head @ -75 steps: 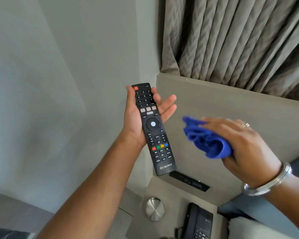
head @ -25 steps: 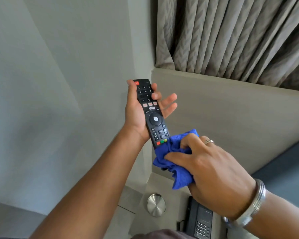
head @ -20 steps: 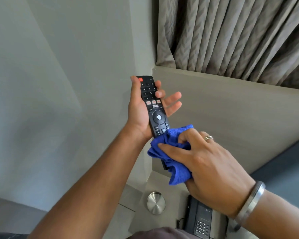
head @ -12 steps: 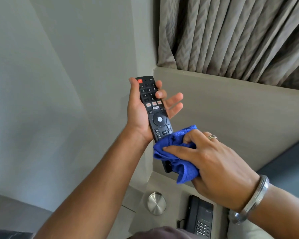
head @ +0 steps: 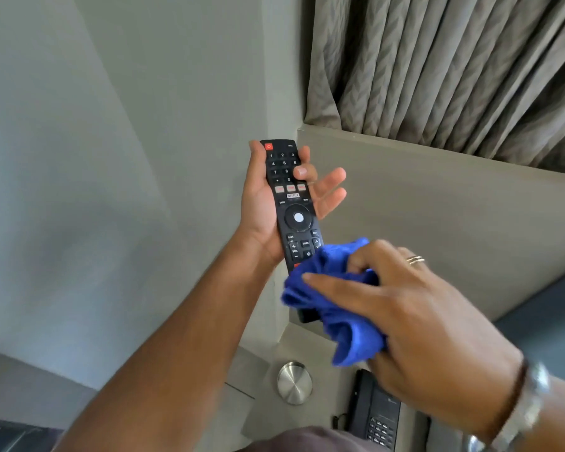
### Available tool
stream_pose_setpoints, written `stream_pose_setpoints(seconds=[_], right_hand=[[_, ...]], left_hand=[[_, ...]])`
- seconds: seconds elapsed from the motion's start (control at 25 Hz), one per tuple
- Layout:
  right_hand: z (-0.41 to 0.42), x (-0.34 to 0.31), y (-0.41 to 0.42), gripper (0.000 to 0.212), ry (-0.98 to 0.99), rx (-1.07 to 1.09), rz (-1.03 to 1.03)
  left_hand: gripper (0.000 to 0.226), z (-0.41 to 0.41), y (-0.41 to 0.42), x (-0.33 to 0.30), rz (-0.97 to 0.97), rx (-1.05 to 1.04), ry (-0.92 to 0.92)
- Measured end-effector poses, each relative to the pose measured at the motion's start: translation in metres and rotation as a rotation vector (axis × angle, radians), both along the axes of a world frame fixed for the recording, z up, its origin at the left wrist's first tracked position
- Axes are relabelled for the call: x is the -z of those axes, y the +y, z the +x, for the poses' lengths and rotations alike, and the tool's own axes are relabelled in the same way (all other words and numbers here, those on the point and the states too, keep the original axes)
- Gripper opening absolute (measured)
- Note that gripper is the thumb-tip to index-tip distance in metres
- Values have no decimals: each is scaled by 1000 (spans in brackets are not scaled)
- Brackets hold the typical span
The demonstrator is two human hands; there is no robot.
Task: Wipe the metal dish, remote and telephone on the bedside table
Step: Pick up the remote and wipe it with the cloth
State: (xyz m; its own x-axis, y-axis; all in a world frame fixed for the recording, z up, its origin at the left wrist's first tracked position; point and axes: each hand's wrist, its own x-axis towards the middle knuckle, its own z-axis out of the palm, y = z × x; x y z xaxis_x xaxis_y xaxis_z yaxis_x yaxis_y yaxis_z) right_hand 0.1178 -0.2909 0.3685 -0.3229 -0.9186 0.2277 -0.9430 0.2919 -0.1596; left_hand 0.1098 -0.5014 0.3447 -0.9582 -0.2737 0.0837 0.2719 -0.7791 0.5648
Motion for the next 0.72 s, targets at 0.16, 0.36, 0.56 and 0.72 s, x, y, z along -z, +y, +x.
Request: stream_pose_setpoints(seconds=[0.16, 0.36, 0.56, 0.72], right_hand=[[3, 16, -7, 45, 34, 35, 42], [-24, 23, 15, 41, 14, 242, 146], [-7, 8, 10, 53, 23, 164, -93], [3, -6, -34, 58, 133, 142, -34]], left_hand=[[68, -1, 4, -2, -53, -20, 30], [68, 9, -5, 3, 54, 38, 29], [68, 7, -1, 4, -4, 8, -24], [67, 2, 14, 2, -119, 31, -39]])
